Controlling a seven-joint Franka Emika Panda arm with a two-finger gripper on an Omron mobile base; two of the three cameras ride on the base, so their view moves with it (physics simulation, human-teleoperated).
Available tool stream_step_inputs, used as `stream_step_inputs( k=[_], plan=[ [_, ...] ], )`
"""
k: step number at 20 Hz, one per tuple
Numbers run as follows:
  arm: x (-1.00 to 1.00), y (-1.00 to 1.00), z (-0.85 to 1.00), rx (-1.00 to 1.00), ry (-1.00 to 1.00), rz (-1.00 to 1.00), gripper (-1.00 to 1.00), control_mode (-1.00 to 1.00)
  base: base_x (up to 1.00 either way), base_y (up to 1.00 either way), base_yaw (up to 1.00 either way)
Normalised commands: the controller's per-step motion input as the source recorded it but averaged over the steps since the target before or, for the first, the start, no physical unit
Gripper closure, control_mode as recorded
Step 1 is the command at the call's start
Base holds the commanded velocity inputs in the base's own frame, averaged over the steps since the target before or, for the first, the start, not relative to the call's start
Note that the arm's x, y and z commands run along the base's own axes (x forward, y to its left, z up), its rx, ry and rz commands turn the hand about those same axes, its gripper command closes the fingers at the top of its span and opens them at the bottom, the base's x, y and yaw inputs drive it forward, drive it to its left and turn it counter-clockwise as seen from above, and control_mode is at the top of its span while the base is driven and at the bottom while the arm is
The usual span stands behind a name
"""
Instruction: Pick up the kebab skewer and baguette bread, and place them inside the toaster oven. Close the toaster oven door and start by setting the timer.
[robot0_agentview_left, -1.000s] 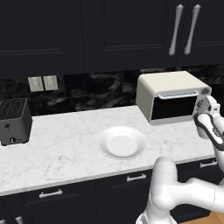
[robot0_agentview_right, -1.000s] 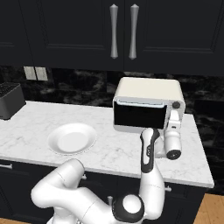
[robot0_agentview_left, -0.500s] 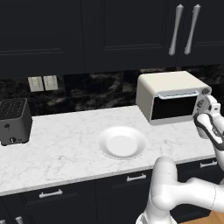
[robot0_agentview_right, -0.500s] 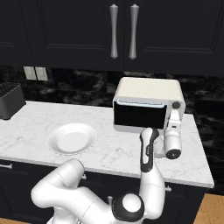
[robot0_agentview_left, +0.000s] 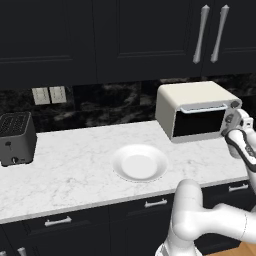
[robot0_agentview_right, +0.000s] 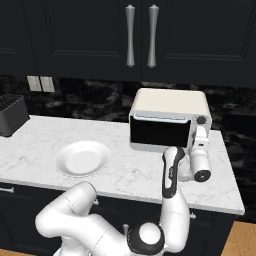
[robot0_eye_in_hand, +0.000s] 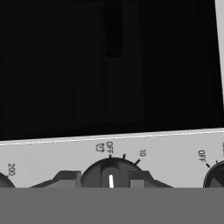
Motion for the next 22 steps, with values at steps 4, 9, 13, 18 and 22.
stream_step_inputs(
  k=[4,9,13,18,22],
  plan=[
    [-0.15,-0.05,0.13,0.00,0.05,0.13,1.00,-1.00,0.00,0.00,0.00],
    [0.00,0.00,0.02,0.00,0.00,0.07,1.00,-1.00,0.00,0.00,0.00],
    [0.10,0.04,0.00,0.00,0.00,0.02,1.00,-1.00,0.00,0.00,0.00],
    [0.10,0.00,0.00,0.01,0.00,0.00,1.00,-1.00,0.00,0.00,0.00],
    [0.11,0.00,0.00,0.03,0.02,-0.01,1.00,-1.00,0.00,0.00,0.00]
  ],
)
